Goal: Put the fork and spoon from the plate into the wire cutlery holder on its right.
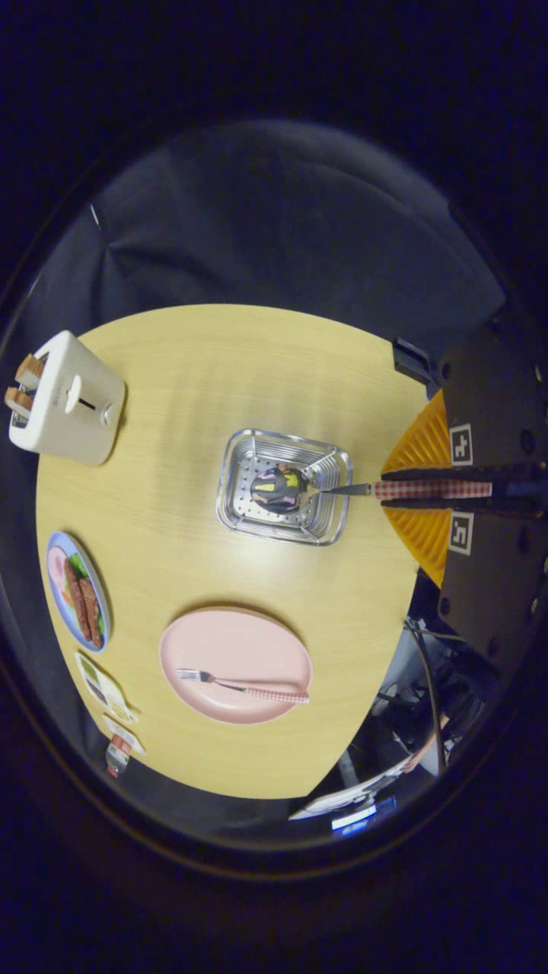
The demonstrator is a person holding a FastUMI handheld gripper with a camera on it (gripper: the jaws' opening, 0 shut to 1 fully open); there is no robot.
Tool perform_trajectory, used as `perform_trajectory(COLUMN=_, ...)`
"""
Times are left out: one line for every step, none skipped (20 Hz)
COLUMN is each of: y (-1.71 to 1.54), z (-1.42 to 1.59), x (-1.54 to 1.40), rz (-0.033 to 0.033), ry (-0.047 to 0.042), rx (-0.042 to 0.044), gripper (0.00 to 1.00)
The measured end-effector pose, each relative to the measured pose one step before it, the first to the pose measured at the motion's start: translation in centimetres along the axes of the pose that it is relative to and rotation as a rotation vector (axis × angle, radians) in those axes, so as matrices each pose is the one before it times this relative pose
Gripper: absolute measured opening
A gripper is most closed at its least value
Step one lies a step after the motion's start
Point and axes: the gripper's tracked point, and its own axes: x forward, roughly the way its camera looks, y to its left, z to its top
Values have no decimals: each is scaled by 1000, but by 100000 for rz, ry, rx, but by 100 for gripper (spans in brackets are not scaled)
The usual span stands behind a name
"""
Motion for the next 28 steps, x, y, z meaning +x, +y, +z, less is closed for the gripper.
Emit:
perform_trajectory(y=175, z=-37, x=212, rz=1061, ry=2984, rx=-934, gripper=7)
perform_trajectory(y=-78, z=223, x=190, rz=143, ry=1815, rx=-377, gripper=7)
perform_trajectory(y=-105, z=320, x=221, rz=-160, ry=1203, rx=-240, gripper=7)
perform_trajectory(y=-169, z=379, x=84, rz=-766, ry=722, rx=-133, gripper=7)
perform_trajectory(y=-121, z=17, x=8, rz=-687, ry=666, rx=-276, gripper=7)
perform_trajectory(y=-93, z=263, x=-33, rz=-452, ry=36, rx=-213, gripper=7)
perform_trajectory(y=-119, z=136, x=85, rz=-368, ry=217, rx=-203, gripper=7)
perform_trajectory(y=-159, z=201, x=-64, rz=-477, ry=-345, rx=-336, gripper=10)
perform_trajectory(y=32, z=-27, x=-2, rz=-282, ry=-149, rx=57, gripper=10)
perform_trajectory(y=-18, z=90, x=-138, rz=-474, ry=-476, rx=209, gripper=10)
perform_trajectory(y=-112, z=218, x=-99, rz=-529, ry=-1135, rx=-471, gripper=11)
perform_trajectory(y=-171, z=309, x=-225, rz=-1232, ry=-1814, rx=-719, gripper=13)
perform_trajectory(y=-90, z=333, x=-179, rz=-1008, ry=-2416, rx=-171, gripper=13)
perform_trajectory(y=16, z=105, x=-260, rz=-646, ry=-2017, rx=-247, gripper=13)
perform_trajectory(y=144, z=190, x=-309, rz=-23, ry=-1676, rx=573, gripper=14)
perform_trajectory(y=297, z=75, x=-210, rz=190, ry=-2008, rx=763, gripper=16)
perform_trajectory(y=447, z=75, x=-282, rz=802, ry=-1611, rx=549, gripper=16)
perform_trajectory(y=458, z=-7, x=-320, rz=883, ry=-1721, rx=996, gripper=16)
perform_trajectory(y=519, z=136, x=-227, rz=910, ry=-1802, rx=1189, gripper=21)
perform_trajectory(y=770, z=268, x=-425, rz=1463, ry=-2695, rx=1462, gripper=25)
perform_trajectory(y=708, z=237, x=-130, rz=1433, ry=-2389, rx=779, gripper=27)
perform_trajectory(y=934, z=302, x=-192, rz=1531, ry=-2698, rx=160, gripper=36)
perform_trajectory(y=684, z=64, x=-162, rz=473, ry=-2299, rx=-142, gripper=42)
perform_trajectory(y=744, z=376, x=-174, rz=497, ry=-2683, rx=-19, gripper=52)
perform_trajectory(y=691, z=176, x=38, rz=-259, ry=-2554, rx=187, gripper=61)
perform_trajectory(y=575, z=97, x=-117, rz=-513, ry=-2272, rx=-9, gripper=70)
perform_trajectory(y=853, z=168, x=-15, rz=678, ry=-1742, rx=-274, gripper=79)
perform_trajectory(y=1005, z=183, x=27, rz=589, ry=-1943, rx=-440, gripper=89)
